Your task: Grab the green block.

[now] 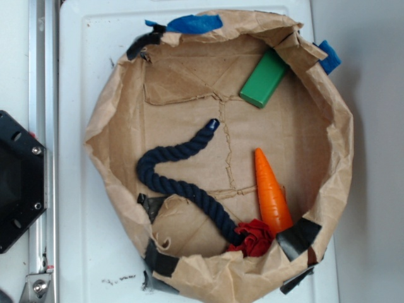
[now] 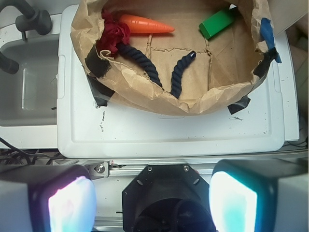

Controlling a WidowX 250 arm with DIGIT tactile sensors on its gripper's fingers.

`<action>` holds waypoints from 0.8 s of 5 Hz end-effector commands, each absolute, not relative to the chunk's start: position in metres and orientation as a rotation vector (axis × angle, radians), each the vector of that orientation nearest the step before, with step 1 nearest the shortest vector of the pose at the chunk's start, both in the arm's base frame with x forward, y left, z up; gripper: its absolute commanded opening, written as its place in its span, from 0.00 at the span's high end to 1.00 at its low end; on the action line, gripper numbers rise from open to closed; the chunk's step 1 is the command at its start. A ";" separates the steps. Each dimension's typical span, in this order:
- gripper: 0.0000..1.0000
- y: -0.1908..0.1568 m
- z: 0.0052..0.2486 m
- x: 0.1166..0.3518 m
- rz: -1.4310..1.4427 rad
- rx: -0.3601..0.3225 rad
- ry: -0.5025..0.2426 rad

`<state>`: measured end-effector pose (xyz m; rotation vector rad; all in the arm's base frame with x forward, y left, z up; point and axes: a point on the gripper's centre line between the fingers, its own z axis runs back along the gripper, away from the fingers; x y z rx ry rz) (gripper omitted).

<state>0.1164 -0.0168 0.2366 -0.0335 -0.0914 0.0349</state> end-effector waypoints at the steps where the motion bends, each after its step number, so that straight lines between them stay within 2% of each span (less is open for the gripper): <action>1: 0.00 -0.017 0.237 0.116 0.035 -0.034 -0.091; 2: 0.00 -0.008 0.253 0.135 0.159 0.005 -0.156; 3: 0.00 -0.012 0.252 0.150 0.262 -0.039 -0.223; 4: 0.00 -0.011 0.234 0.171 0.343 -0.094 -0.270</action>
